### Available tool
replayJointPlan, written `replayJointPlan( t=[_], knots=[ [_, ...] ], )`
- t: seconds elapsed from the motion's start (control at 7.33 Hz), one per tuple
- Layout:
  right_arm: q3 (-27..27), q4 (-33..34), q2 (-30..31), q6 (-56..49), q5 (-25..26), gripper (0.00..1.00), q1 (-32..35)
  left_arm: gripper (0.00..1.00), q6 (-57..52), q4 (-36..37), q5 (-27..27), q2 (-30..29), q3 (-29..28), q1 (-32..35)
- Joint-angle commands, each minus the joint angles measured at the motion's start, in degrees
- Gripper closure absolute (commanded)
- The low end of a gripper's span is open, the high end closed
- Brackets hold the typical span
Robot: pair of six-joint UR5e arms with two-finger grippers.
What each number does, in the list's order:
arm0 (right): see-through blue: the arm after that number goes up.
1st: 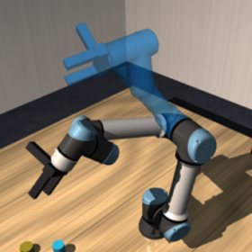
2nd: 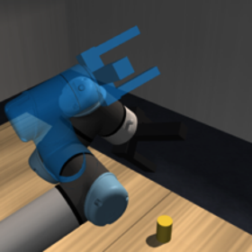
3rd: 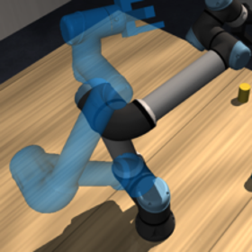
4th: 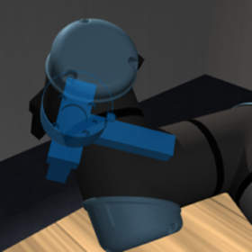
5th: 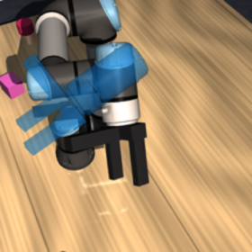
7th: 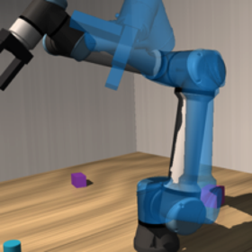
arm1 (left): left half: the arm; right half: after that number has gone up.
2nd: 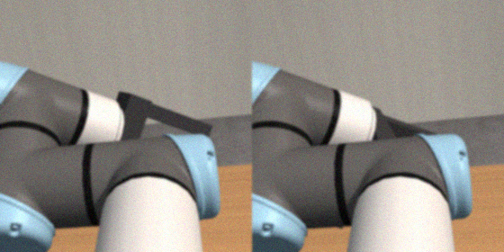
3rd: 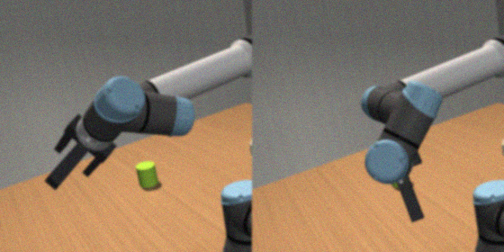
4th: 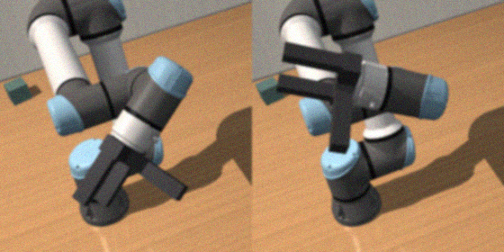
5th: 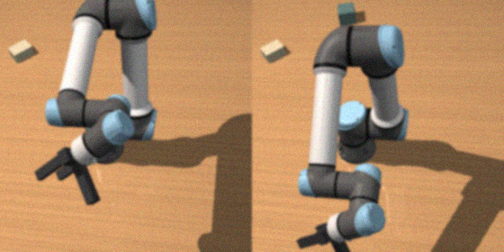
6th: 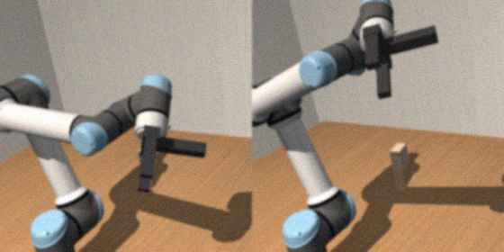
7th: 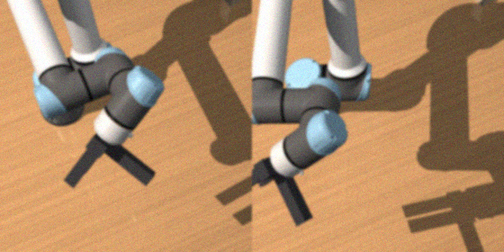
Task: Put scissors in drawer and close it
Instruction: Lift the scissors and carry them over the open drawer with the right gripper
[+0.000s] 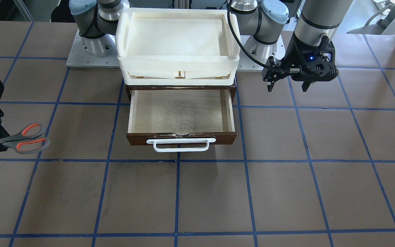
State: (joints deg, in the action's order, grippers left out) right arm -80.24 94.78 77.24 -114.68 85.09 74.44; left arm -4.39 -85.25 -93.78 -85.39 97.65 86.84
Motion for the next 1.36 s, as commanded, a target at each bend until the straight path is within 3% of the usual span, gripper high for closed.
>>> replayJointPlan(
  t=[0.0, 0.41, 0.82, 0.95, 1.23],
  knots=[
    [-0.2, -2.7, 1.6, 5.6, 1.9, 1.0, 8.1, 0.0, 0.0, 0.0, 0.0, 0.0, 0.0, 0.0],
    [-2.4, -1.7, 1.6, 22.4, 3.6, 1.0, 22.7, 0.0, -0.1, -0.1, 0.0, 0.0, 0.0, 0.0],
    [-8.2, 7.3, 1.4, 37.1, 3.5, 1.0, 33.6, 0.0, -0.2, 0.0, 0.0, -0.1, 0.0, 0.0],
    [-10.6, 13.4, 1.2, 40.3, 3.4, 1.0, 36.0, 0.0, -0.5, -0.1, -0.1, -0.2, 0.0, 0.0],
    [-13.4, 15.0, 0.9, 41.9, 3.5, 1.0, 40.0, 0.0, -0.6, 0.0, 0.0, -0.3, 0.0, 0.0]
  ],
)
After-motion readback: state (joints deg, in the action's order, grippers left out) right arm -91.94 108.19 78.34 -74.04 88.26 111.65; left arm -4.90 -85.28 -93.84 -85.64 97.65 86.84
